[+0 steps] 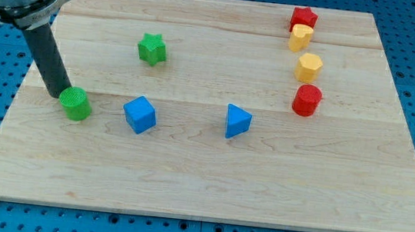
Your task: Slide green star to red circle
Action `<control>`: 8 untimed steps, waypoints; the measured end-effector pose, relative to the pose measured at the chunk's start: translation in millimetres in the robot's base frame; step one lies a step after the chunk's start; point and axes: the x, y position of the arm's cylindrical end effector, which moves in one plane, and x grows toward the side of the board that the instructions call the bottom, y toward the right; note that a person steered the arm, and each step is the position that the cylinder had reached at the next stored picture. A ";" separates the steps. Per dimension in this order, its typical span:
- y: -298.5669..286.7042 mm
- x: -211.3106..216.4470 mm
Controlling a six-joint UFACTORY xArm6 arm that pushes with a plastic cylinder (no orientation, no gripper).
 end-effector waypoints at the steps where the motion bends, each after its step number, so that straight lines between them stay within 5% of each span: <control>1: 21.6 -36.7; 4: 60.7 -128.8; 8: 194.5 -61.3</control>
